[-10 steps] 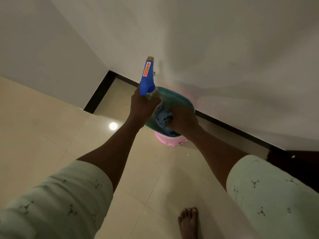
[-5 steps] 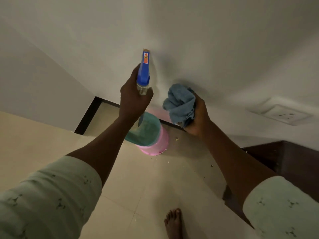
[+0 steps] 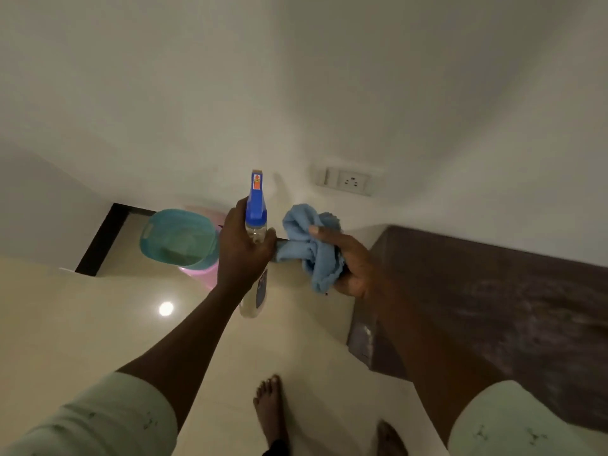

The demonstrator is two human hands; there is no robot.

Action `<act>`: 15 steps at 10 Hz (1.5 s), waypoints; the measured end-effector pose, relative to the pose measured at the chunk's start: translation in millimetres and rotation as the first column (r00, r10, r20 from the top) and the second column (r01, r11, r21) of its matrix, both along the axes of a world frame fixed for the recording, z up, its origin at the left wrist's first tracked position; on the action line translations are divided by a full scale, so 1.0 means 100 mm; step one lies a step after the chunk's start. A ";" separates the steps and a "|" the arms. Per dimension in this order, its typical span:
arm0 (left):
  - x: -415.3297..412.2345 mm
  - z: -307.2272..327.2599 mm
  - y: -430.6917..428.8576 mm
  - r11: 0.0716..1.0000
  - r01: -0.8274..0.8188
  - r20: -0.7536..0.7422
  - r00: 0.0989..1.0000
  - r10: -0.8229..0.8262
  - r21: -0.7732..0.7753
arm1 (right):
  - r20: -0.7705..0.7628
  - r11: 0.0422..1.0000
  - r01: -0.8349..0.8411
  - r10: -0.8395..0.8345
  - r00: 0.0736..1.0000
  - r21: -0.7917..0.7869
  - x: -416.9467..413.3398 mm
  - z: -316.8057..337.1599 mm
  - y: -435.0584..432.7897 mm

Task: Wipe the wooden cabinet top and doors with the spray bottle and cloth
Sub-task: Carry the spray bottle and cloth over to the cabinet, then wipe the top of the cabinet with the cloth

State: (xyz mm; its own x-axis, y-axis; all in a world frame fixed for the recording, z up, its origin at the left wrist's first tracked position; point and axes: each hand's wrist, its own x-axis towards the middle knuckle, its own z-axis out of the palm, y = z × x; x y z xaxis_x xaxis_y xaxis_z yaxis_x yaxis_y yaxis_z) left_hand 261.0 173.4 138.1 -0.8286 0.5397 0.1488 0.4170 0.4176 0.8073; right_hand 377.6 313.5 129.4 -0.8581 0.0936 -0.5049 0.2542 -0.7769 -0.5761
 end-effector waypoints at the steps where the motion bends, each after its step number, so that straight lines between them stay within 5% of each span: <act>1: 0.52 -0.03 0.14 0.998 0.059 0.049 0.997 -0.057 -0.034 | 0.093 0.992 0.111 -0.117 0.989 0.066 0.53 -0.08 0.21; 2: 1.01 -0.12 0.33 0.980 0.171 0.163 0.975 -0.153 -0.103 | 0.050 0.947 0.268 -0.280 0.959 0.176 1.00 -0.13 0.70; 3: 1.48 -0.23 0.55 0.961 0.234 0.252 0.948 -0.192 -0.149 | -0.329 0.872 0.489 -0.451 0.830 0.036 1.82 -0.65 1.48; 4: 1.84 -0.35 0.75 0.963 0.232 0.334 0.926 -0.176 -0.135 | -0.022 0.887 0.430 -0.433 0.901 0.169 2.24 -0.55 1.68; 5: 2.05 -0.44 0.98 0.961 0.250 0.438 0.882 -0.176 -0.116 | 0.037 0.726 0.639 -0.668 0.744 0.254 2.55 -0.51 1.81; 6: 2.12 -0.51 1.20 0.958 0.261 0.485 0.858 -0.173 -0.121 | 0.202 0.612 0.590 -0.764 0.612 0.526 2.67 -0.64 1.82; 7: 2.09 -0.59 1.35 0.959 0.241 0.480 0.865 -0.144 -0.147 | 0.092 0.583 0.620 -0.763 0.640 0.525 2.69 -0.73 1.80; 8: 2.02 -0.72 1.44 0.940 0.271 0.448 0.880 -0.156 -0.206 | 0.165 0.533 0.587 -0.809 0.564 0.610 2.60 -0.87 1.89; 11: 1.71 -1.03 1.24 0.735 0.589 0.562 0.752 -0.345 -0.337 | 0.116 0.294 0.433 -0.912 0.393 0.852 2.40 -1.04 2.15; 12: 1.64 -1.08 1.16 0.704 0.599 0.508 0.772 -0.381 -0.381 | 0.133 0.279 0.290 -0.890 0.435 0.916 2.35 -1.15 2.09; 13: 1.60 -1.08 1.21 0.767 0.510 0.411 0.842 -0.350 -0.390 | 0.111 0.244 0.145 -0.794 0.597 0.959 2.27 -1.29 1.97; 14: 1.57 -1.11 1.29 0.827 0.422 0.348 0.889 -0.297 -0.372 | 0.162 0.056 -0.163 -0.628 0.762 0.985 2.14 -1.51 1.83; 15: 1.53 -1.15 1.37 0.841 0.400 0.314 0.903 -0.294 -0.364 | 0.216 -0.153 -0.336 -0.512 0.831 0.929 1.86 -1.78 1.68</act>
